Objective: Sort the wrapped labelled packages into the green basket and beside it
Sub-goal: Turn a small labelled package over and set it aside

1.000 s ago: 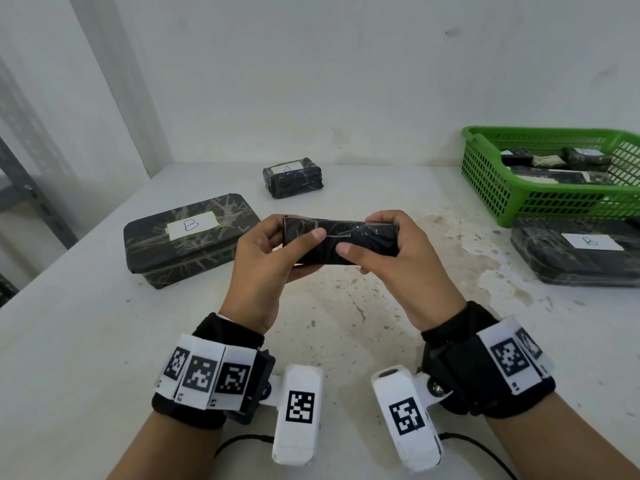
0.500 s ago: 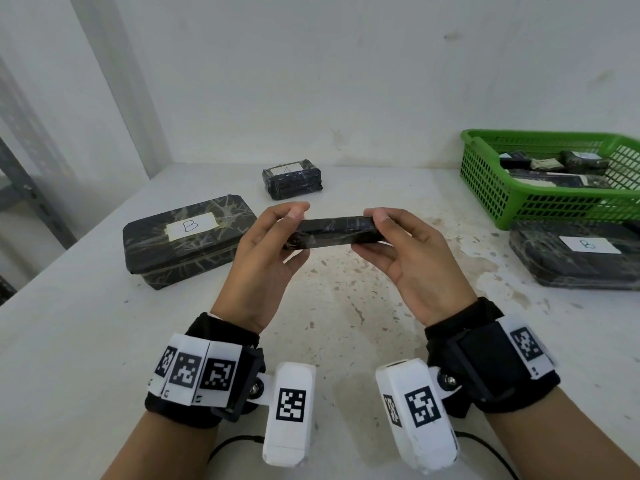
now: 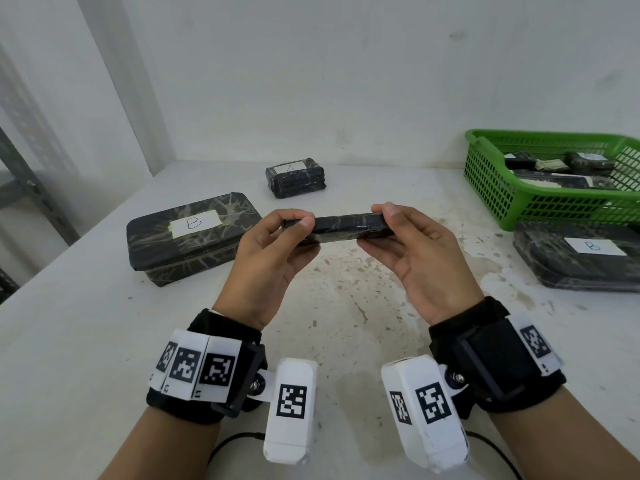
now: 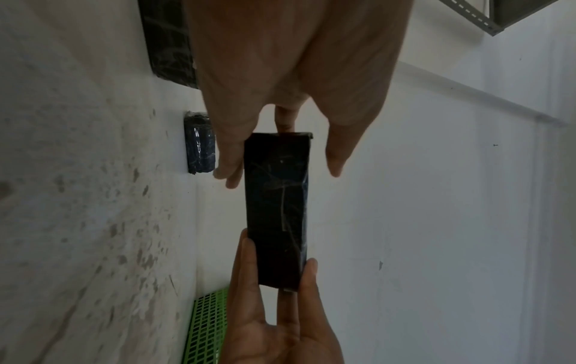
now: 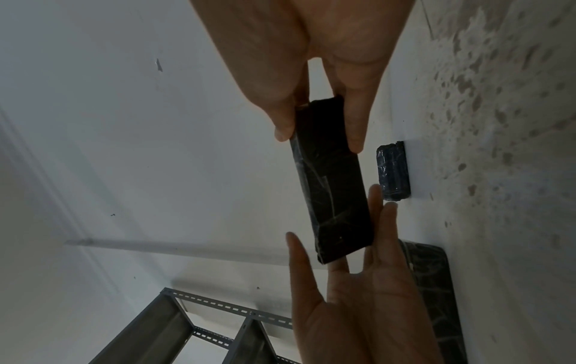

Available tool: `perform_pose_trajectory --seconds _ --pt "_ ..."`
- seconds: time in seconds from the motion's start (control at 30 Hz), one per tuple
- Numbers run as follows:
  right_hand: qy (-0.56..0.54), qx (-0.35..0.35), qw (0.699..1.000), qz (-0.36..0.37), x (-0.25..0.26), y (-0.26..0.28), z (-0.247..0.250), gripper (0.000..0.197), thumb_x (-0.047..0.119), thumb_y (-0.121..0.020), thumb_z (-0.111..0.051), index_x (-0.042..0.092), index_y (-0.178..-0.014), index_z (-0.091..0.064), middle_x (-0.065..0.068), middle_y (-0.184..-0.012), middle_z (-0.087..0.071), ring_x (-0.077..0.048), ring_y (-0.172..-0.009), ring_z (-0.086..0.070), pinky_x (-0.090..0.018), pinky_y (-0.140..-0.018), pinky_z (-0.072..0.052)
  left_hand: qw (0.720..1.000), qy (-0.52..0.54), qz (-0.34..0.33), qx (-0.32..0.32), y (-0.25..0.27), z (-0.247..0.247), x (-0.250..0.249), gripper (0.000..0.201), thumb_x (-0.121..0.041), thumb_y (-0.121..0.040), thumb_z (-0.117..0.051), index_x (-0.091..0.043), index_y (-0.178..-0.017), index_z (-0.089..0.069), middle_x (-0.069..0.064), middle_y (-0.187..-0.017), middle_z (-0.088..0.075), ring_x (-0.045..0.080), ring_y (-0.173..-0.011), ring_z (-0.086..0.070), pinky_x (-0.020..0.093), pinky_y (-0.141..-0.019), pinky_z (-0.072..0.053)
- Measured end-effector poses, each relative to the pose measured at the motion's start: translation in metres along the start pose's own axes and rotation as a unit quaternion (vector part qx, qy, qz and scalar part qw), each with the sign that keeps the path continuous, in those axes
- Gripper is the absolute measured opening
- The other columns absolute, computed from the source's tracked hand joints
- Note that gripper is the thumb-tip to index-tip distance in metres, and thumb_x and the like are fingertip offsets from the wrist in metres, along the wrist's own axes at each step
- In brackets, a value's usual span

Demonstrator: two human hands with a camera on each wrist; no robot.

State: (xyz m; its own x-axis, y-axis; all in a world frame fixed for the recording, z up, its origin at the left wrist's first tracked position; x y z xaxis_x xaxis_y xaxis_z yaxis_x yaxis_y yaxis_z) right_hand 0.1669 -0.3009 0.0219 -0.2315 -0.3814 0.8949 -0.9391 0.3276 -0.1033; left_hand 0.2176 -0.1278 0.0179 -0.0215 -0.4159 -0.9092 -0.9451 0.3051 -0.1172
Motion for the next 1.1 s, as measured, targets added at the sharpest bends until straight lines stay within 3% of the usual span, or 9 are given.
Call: perform_pose_trajectory --seconds 0.13,0.2,0.4,0.5,0.63,0.73,0.83,0.97,1.1 --pt "0.005 0.003 1.0 -0.004 -0.004 0.0 -0.003 0.026 0.026 -0.077 -0.07 0.004 -0.09 -0.069 -0.007 -0.09 -0.07 -0.02 -0.089 -0.07 -0.03 -0.083 -0.059 1.0 -0.003 -0.009 -0.007 0.0 0.003 -0.002 0.019 -0.019 -0.073 -0.065 -0.008 -0.088 -0.065 0.011 -0.093 -0.063 0.022 -0.09 -0.061 0.036 -0.092 -0.055" --pt "0.017 -0.007 1.0 0.012 -0.004 0.001 -0.002 0.025 0.023 -0.072 -0.073 0.005 -0.088 -0.069 -0.006 -0.086 -0.071 -0.019 -0.086 -0.07 -0.031 -0.083 -0.059 1.0 0.0 -0.009 -0.007 -0.001 0.002 -0.002 0.018 -0.019 -0.073 -0.065 -0.008 -0.087 -0.065 0.011 -0.094 -0.063 0.023 -0.09 -0.059 0.034 -0.09 -0.055" --pt "0.026 -0.017 1.0 0.0 -0.006 0.001 0.0 0.014 0.015 -0.081 -0.072 0.004 -0.089 -0.069 -0.006 -0.084 -0.072 -0.02 -0.085 -0.071 -0.032 -0.082 -0.06 1.0 -0.019 -0.002 -0.012 0.001 0.0 0.003 0.017 -0.019 -0.071 -0.067 -0.007 -0.082 -0.062 0.004 -0.079 -0.065 0.017 -0.08 -0.064 0.033 -0.088 -0.058" --pt "0.042 -0.011 0.999 -0.001 -0.01 0.004 -0.004 0.023 0.021 -0.072 -0.077 0.008 -0.088 -0.067 -0.005 -0.086 -0.07 -0.018 -0.088 -0.07 -0.031 -0.086 -0.058 0.999 -0.032 -0.004 -0.022 0.001 0.002 0.003 0.011 -0.015 -0.076 -0.066 -0.007 -0.082 -0.063 0.003 -0.077 -0.065 0.014 -0.077 -0.066 0.032 -0.085 -0.059" --pt "0.057 -0.029 0.998 0.014 -0.008 0.005 -0.001 0.017 0.01 -0.076 -0.078 0.008 -0.089 -0.067 0.002 -0.075 -0.071 -0.016 -0.085 -0.07 -0.031 -0.086 -0.059 0.999 -0.036 0.007 -0.017 0.002 -0.002 0.005 0.019 -0.022 -0.071 -0.069 -0.008 -0.082 -0.063 0.006 -0.082 -0.063 0.018 -0.083 -0.063 0.036 -0.091 -0.055" --pt "0.061 -0.034 0.998 0.009 -0.008 0.006 -0.001 0.013 0.008 -0.08 -0.077 0.008 -0.089 -0.067 0.0 -0.078 -0.071 -0.017 -0.087 -0.071 -0.031 -0.085 -0.059 0.999 -0.047 0.007 -0.019 0.003 -0.001 0.005 0.025 -0.021 -0.069 -0.071 -0.005 -0.087 -0.062 0.01 -0.087 -0.062 0.022 -0.085 -0.064 0.037 -0.09 -0.057" --pt "0.061 -0.036 0.997 -0.001 -0.012 0.008 -0.004 0.016 0.01 -0.079 -0.078 0.008 -0.089 -0.065 -0.003 -0.081 -0.069 -0.021 -0.089 -0.069 -0.032 -0.086 -0.059 0.997 -0.069 0.004 -0.028 0.003 0.002 0.004 0.015 -0.014 -0.076 -0.071 -0.005 -0.083 -0.062 0.013 -0.087 -0.064 0.022 -0.085 -0.066 0.035 -0.086 -0.059" --pt "0.091 -0.035 0.995 0.011 -0.011 0.01 -0.006 0.038 0.025 -0.063 -0.084 0.009 -0.091 -0.064 -0.002 -0.08 -0.065 -0.022 -0.084 -0.064 -0.042 -0.091 -0.056 0.996 -0.088 0.005 -0.028 0.005 0.0 0.003 0.007 -0.006 -0.082 -0.069 -0.007 -0.079 -0.062 0.014 -0.09 -0.066 0.024 -0.09 -0.066 0.033 -0.088 -0.058" --pt "0.105 -0.032 0.994 0.015 -0.007 0.009 -0.004 0.041 0.03 -0.054 -0.084 0.011 -0.086 -0.065 -0.002 -0.08 -0.066 -0.022 -0.084 -0.065 -0.047 -0.093 -0.056 0.996 -0.09 0.004 -0.018 0.006 -0.002 0.002 0.02 -0.015 -0.065 -0.085 -0.014 -0.072 -0.066 0.016 -0.091 -0.068 0.025 -0.089 -0.066 0.032 -0.087 -0.059"
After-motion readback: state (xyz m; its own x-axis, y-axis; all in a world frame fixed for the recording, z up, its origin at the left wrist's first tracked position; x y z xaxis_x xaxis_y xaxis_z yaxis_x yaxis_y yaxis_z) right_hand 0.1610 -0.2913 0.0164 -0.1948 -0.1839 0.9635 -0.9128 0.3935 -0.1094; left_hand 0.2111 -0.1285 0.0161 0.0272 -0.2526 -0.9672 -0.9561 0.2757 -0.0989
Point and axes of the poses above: each hand's wrist, its own y-axis away from the middle knuckle, its own z-axis out of the back of the hand, x = y × z, the point moved 9 cm from there along -y, towards the middle knuckle
